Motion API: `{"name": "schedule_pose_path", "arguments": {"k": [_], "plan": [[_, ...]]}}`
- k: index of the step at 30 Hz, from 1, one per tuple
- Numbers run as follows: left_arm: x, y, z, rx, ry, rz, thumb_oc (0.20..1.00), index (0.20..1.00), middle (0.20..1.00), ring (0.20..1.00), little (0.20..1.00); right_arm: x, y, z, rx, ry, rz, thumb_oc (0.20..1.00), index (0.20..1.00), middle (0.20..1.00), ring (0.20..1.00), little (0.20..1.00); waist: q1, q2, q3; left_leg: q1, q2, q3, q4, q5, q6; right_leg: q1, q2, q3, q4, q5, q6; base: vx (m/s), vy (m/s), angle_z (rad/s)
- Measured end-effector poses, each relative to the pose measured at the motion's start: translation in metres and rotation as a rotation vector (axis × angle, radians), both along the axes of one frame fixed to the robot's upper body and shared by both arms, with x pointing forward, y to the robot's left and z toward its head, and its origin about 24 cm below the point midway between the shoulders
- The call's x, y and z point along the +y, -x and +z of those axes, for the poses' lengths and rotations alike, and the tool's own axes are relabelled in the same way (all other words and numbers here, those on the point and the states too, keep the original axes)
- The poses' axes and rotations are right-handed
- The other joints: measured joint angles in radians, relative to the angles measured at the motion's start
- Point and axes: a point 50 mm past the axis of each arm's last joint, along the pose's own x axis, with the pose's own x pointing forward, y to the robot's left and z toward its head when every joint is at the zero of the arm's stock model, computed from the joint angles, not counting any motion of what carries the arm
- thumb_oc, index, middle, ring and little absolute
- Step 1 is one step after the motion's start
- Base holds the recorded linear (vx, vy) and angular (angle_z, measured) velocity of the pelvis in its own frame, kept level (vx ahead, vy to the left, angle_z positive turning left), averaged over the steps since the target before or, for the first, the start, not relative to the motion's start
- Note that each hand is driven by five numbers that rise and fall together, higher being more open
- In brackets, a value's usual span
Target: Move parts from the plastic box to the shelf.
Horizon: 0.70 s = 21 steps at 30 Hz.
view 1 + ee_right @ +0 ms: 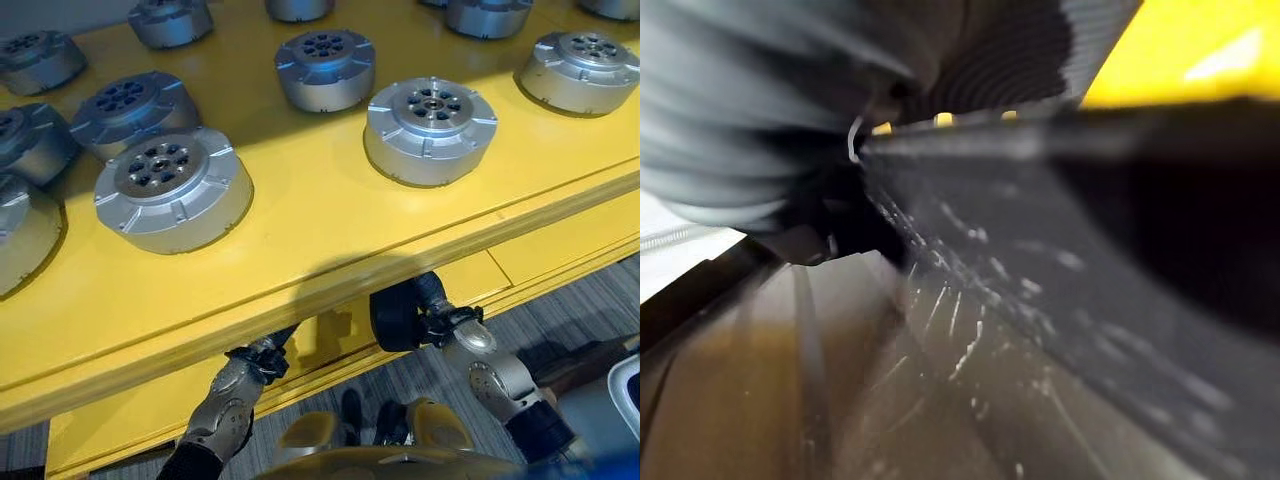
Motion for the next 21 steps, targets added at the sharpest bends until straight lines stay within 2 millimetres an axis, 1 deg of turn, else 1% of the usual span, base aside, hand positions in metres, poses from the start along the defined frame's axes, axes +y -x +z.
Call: {"name": "schedule_pose_path", "arguments": {"k": [1, 2, 3, 4, 5, 6, 7, 8, 9, 11, 12, 13, 14, 15, 16, 17, 19, 21], "plan": [[0.002, 0.0, 0.0, 0.002, -0.004, 0.005, 1.0, 1.0, 1.0, 1.0, 1.0, 0.002, -0.002, 0.003, -0.011, -0.007, 0.005, 0.2, 0.2, 0.2, 0.2, 0.2, -0.003, -0.038, -0.008, -0.028, 0.032, 0.124, 0.087, -0.045, 0.002, 0.014, -0.014, -0.012, -0.069, -0.034, -0.063, -0.08, 0.177, -0.23], [0.0, 0.0, -0.003, 0.01, 0.008, 0.014, 1.0, 1.0, 1.0, 1.0, 1.0, 0.003, -0.006, 0.006, -0.027, -0.004, 0.015, 0.2, 0.2, 0.2, 0.2, 0.2, -0.011, -0.034, -0.009, -0.051, 0.094, 0.155, 0.166, -0.07, -0.037, 0.027, -0.001, -0.027, -0.106, -0.042, -0.053, -0.1, 0.261, -0.02], [-0.004, -0.002, -0.004, 0.012, 0.025, 0.014, 1.0, 1.0, 1.0, 1.0, 1.0, 0.001, -0.009, 0.01, -0.039, 0.012, 0.021, 0.2, 0.2, 0.2, 0.2, 0.2, -0.03, -0.033, -0.004, -0.051, 0.181, 0.158, 0.235, -0.094, -0.094, 0.022, -0.003, -0.024, -0.109, -0.033, -0.05, -0.1, 0.291, -0.04], [-0.006, -0.001, -0.004, 0.014, 0.037, 0.02, 1.0, 1.0, 1.0, 1.0, 1.0, 0.001, -0.01, 0.01, -0.033, 0.024, 0.038, 0.2, 0.2, 0.2, 0.2, 0.2, -0.033, -0.036, -0.008, -0.044, 0.218, 0.155, 0.265, -0.092, -0.104, 0.018, -0.004, -0.011, -0.105, -0.029, -0.043, -0.12, 0.33, -0.27], [-0.008, 0.001, -0.005, 0.017, 0.045, 0.023, 1.0, 1.0, 1.0, 1.0, 1.0, 0.003, -0.011, 0.012, -0.039, 0.035, 0.06, 0.2, 0.2, 0.2, 0.2, 0.2, -0.028, -0.04, -0.014, -0.03, 0.257, 0.161, 0.273, -0.092, -0.105, -0.002, -0.008, 0.013, -0.094, -0.032, -0.045, -0.12, 0.316, -0.45], [-0.008, 0.0, -0.005, 0.016, 0.045, 0.021, 1.0, 1.0, 1.0, 1.0, 1.0, 0.005, -0.013, 0.014, -0.048, 0.034, 0.083, 0.2, 0.2, 0.2, 0.2, 0.2, -0.03, -0.041, -0.017, -0.023, 0.29, 0.145, 0.273, -0.083, -0.114, -0.024, -0.014, 0.038, -0.084, -0.027, -0.036, -0.14, 0.402, -0.5], [-0.009, -0.002, -0.004, 0.011, 0.047, 0.023, 1.0, 1.0, 1.0, 1.0, 1.0, 0.008, -0.014, 0.016, -0.05, 0.037, 0.104, 0.2, 0.2, 0.2, 0.2, 0.2, -0.036, -0.041, -0.016, -0.026, 0.299, 0.119, 0.282, -0.065, -0.135, -0.045, -0.018, 0.054, -0.073, -0.024, -0.022, -0.12, 0.374, -0.47], [-0.009, -0.004, -0.002, 0.004, 0.051, 0.027, 1.0, 1.0, 1.0, 1.0, 1.0, 0.013, -0.016, 0.018, -0.053, 0.044, 0.133, 0.2, 0.2, 0.2, 0.2, 0.2, -0.034, -0.041, -0.017, -0.025, 0.297, 0.081, 0.279, -0.055, -0.135, -0.074, -0.026, 0.082, -0.057, -0.016, -0.015, -0.12, 0.396, -0.57], [-0.01, -0.007, 0.0, -0.003, 0.062, 0.029, 1.0, 1.0, 1.0, 1.0, 1.0, 0.015, -0.016, 0.019, -0.055, 0.046, 0.152, 0.2, 0.2, 0.2, 0.2, 0.2, -0.031, -0.037, -0.016, -0.012, 0.289, 0.065, 0.257, -0.056, -0.135, -0.1, -0.041, 0.101, -0.038, -0.009, -0.009, -0.1, 0.313, -0.52], [-0.014, -0.013, 0.002, -0.015, 0.067, 0.023, 1.0, 1.0, 1.0, 1.0, 1.0, 0.013, -0.015, 0.015, -0.032, 0.055, 0.151, 0.2, 0.2, 0.2, 0.2, 0.2, -0.051, -0.021, -0.017, 0.003, 0.278, 0.103, 0.185, -0.049, -0.126, -0.112, -0.078, 0.091, -0.012, 0.001, 0.009, -0.11, 0.338, 0.11], [-0.019, -0.017, 0.004, -0.027, 0.075, 0.013, 1.0, 1.0, 1.0, 1.0, 1.0, 0.008, -0.013, 0.013, -0.02, 0.072, 0.146, 0.2, 0.2, 0.2, 0.2, 0.2, -0.058, 0.0, -0.019, 0.009, 0.276, 0.138, 0.154, -0.053, -0.131, -0.112, -0.089, 0.079, -0.002, -0.002, 0.025, -0.12, 0.405, 0.53], [-0.021, -0.02, 0.005, -0.031, 0.074, 0.011, 1.0, 1.0, 1.0, 1.0, 1.0, 0.006, -0.012, 0.01, -0.007, 0.076, 0.143, 0.2, 0.2, 0.2, 0.2, 0.2, -0.052, -0.001, -0.018, 0.016, 0.253, 0.141, 0.124, -0.06, -0.151, -0.115, -0.115, 0.081, -0.003, 0.011, 0.044, -0.12, 0.431, 0.44], [-0.021, -0.021, 0.004, -0.021, 0.072, 0.016, 1.0, 1.0, 1.0, 1.0, 1.0, 0.006, -0.012, 0.009, 0.0, 0.079, 0.144, 0.2, 0.2, 0.2, 0.2, 0.2, -0.046, 0.001, -0.018, 0.011, 0.232, 0.142, 0.112, -0.058, -0.148, -0.116, -0.132, 0.079, -0.008, 0.021, 0.056, -0.06, 0.204, 0.28], [-0.021, -0.019, 0.002, -0.008, 0.068, 0.024, 1.0, 1.0, 1.0, 1.0, 1.0, 0.005, -0.011, 0.008, 0.012, 0.082, 0.146, 0.2, 0.2, 0.2, 0.2, 0.2, -0.044, 0.002, -0.018, 0.011, 0.216, 0.14, 0.097, -0.053, -0.145, -0.116, -0.145, 0.084, -0.017, 0.034, 0.072, -0.09, 0.223, 0.21], [-0.019, -0.016, -0.002, 0.012, 0.06, 0.034, 1.0, 1.0, 1.0, 1.0, 1.0, 0.006, -0.01, 0.007, 0.019, 0.079, 0.147, 0.2, 0.2, 0.2, 0.2, 0.2, -0.042, 0.004, -0.019, 0.011, 0.2, 0.138, 0.09, -0.05, -0.14, -0.115, -0.15, 0.099, -0.028, 0.042, 0.085, -0.08, 0.152, 0.27], [-0.016, -0.009, -0.007, 0.043, 0.046, 0.046, 1.0, 1.0, 1.0, 1.0, 1.0, 0.009, -0.009, 0.006, 0.026, 0.072, 0.154, 0.2, 0.2, 0.2, 0.2, 0.2, -0.037, 0.006, -0.021, 0.008, 0.175, 0.133, 0.077, -0.043, -0.13, -0.111, -0.159, 0.125, -0.051, 0.06, 0.106, -0.15, 0.221, 0.28], [-0.013, -0.004, -0.011, 0.067, 0.031, 0.061, 1.0, 1.0, 1.0, 1.0, 1.0, 0.012, -0.007, 0.005, 0.033, 0.066, 0.164, 0.2, 0.2, 0.2, 0.2, 0.2, -0.031, 0.01, -0.023, 0.001, 0.154, 0.123, 0.067, -0.037, -0.118, -0.104, -0.165, 0.135, -0.079, 0.087, 0.115, -0.18, 0.204, 0.29], [-0.01, -0.002, -0.011, 0.075, 0.013, 0.07, 1.0, 1.0, 1.0, 1.0, 1.0, 0.013, -0.006, 0.004, 0.037, 0.06, 0.169, 0.2, 0.2, 0.2, 0.2, 0.2, -0.006, 0.006, -0.023, -0.017, 0.129, 0.108, 0.061, -0.022, -0.107, -0.1, -0.185, 0.13, -0.105, 0.124, 0.129, -0.14, 0.099, 0.3]]}}
